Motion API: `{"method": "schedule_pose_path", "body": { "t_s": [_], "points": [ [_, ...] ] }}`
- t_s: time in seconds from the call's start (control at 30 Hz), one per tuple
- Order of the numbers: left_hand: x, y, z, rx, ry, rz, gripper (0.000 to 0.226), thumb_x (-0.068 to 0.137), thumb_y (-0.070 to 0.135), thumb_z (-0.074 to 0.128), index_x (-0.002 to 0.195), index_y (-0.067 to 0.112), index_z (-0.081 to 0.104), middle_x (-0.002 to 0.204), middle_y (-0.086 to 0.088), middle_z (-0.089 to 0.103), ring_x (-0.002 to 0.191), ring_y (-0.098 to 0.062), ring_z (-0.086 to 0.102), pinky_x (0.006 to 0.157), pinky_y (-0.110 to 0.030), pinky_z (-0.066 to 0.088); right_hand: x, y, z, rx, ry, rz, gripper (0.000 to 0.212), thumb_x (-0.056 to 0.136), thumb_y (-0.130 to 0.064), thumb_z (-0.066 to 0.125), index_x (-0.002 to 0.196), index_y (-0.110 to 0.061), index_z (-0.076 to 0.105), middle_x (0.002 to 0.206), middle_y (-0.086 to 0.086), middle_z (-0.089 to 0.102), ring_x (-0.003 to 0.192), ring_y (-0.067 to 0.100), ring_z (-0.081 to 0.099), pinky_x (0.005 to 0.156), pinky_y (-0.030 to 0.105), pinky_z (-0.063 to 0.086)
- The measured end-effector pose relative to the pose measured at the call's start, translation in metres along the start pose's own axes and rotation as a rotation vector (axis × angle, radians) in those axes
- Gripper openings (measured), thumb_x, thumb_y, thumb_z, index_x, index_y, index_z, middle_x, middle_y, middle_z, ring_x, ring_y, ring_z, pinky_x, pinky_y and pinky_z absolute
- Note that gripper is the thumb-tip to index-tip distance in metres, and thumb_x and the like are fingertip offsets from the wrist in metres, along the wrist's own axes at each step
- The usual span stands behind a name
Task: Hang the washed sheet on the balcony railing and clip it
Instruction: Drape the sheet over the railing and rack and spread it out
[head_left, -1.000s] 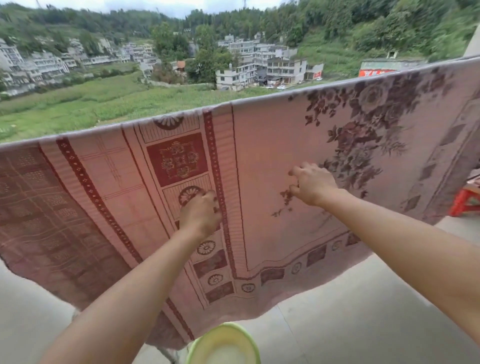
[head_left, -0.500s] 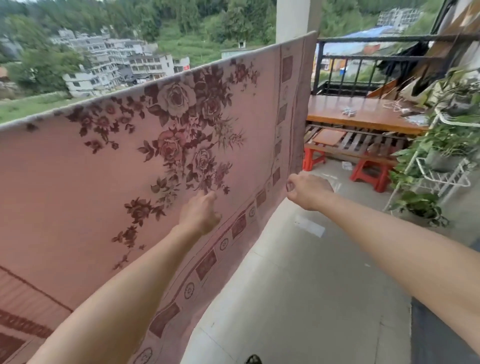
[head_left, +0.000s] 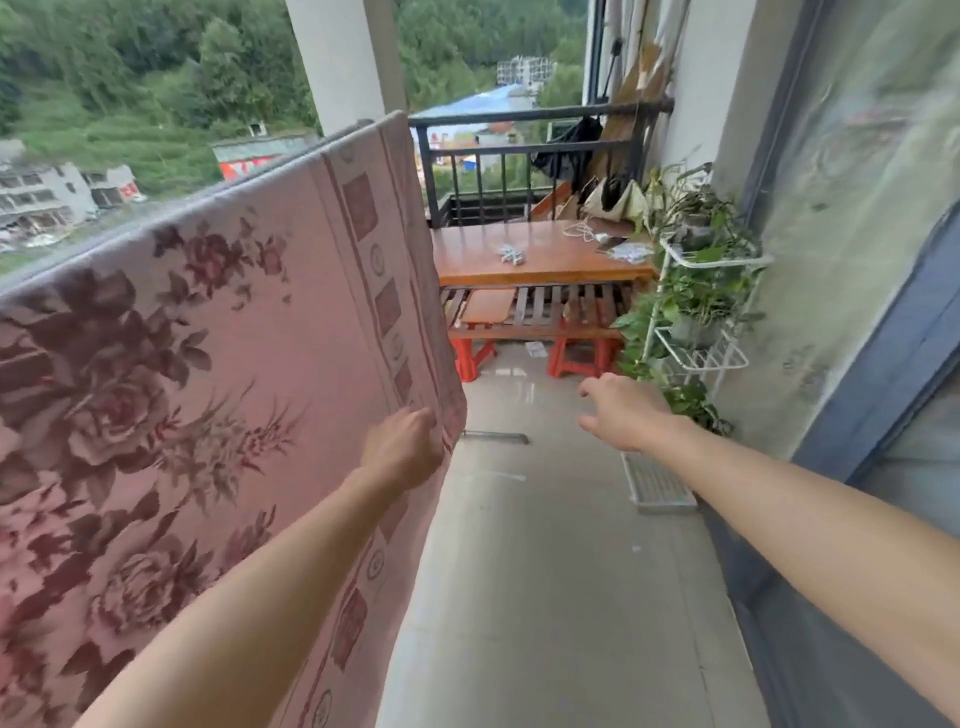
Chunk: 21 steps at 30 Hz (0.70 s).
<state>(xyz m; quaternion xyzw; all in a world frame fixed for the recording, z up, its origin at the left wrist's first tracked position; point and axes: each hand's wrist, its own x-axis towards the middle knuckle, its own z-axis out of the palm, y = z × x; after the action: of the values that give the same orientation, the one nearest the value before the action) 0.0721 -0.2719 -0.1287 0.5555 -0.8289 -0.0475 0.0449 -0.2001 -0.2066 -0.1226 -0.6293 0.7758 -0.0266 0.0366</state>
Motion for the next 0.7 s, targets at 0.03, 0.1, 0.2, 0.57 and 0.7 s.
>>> {"method": "schedule_pose_path", "body": {
  "t_s": [0.03, 0.1, 0.2, 0.57, 0.7],
  "points": [
    [0.019, 0.005, 0.004, 0.001, -0.012, 0.025, 0.027, 0.082, 0.020, 0.048, 0.106, 0.018, 0.059, 0.110, -0.006, 0.061, 0.100, -0.029, 0.059, 0.081, -0.039, 0.051, 0.011, 0.009, 0.002, -0.008, -0.005, 0.026, 0.046, 0.091, -0.041, 0.052, 0.134, -0.025, 0.048, 0.133, 0.003, 0.053, 0.114, 0.028, 0.056, 0.084, 0.039, 0.049],
    [0.059, 0.014, 0.013, 0.006, -0.023, 0.076, 0.023, 0.082, 0.022, 0.049, 0.103, 0.019, 0.058, 0.109, -0.005, 0.062, 0.099, -0.029, 0.059, 0.079, -0.037, 0.050, 0.038, 0.026, 0.004, -0.014, -0.011, 0.074, 0.046, 0.091, -0.043, 0.052, 0.134, -0.026, 0.047, 0.133, 0.002, 0.052, 0.115, 0.027, 0.056, 0.084, 0.039, 0.048],
    [0.121, 0.026, 0.030, 0.016, -0.037, 0.134, 0.033, 0.085, 0.028, 0.052, 0.116, 0.020, 0.057, 0.115, -0.006, 0.060, 0.104, -0.028, 0.059, 0.082, -0.036, 0.049, 0.083, 0.050, 0.013, -0.014, -0.038, 0.114, 0.047, 0.091, -0.044, 0.052, 0.134, -0.027, 0.046, 0.134, 0.001, 0.051, 0.115, 0.026, 0.055, 0.085, 0.040, 0.048],
    [0.403, 0.060, 0.042, 0.005, -0.025, 0.153, 0.040, 0.087, 0.027, 0.052, 0.126, 0.019, 0.055, 0.124, -0.005, 0.059, 0.109, -0.027, 0.057, 0.083, -0.036, 0.046, 0.347, 0.130, 0.003, 0.055, -0.039, 0.133, 0.043, 0.091, -0.041, 0.053, 0.132, -0.026, 0.049, 0.126, 0.001, 0.056, 0.110, 0.026, 0.057, 0.084, 0.038, 0.048],
    [0.480, 0.063, 0.047, -0.006, -0.042, 0.131, 0.037, 0.089, 0.029, 0.052, 0.124, 0.019, 0.055, 0.124, -0.004, 0.059, 0.109, -0.027, 0.057, 0.084, -0.037, 0.045, 0.437, 0.142, -0.009, 0.050, -0.054, 0.114, 0.042, 0.091, -0.041, 0.053, 0.130, -0.027, 0.051, 0.124, 0.001, 0.057, 0.109, 0.027, 0.057, 0.082, 0.038, 0.049]
  ]
}}
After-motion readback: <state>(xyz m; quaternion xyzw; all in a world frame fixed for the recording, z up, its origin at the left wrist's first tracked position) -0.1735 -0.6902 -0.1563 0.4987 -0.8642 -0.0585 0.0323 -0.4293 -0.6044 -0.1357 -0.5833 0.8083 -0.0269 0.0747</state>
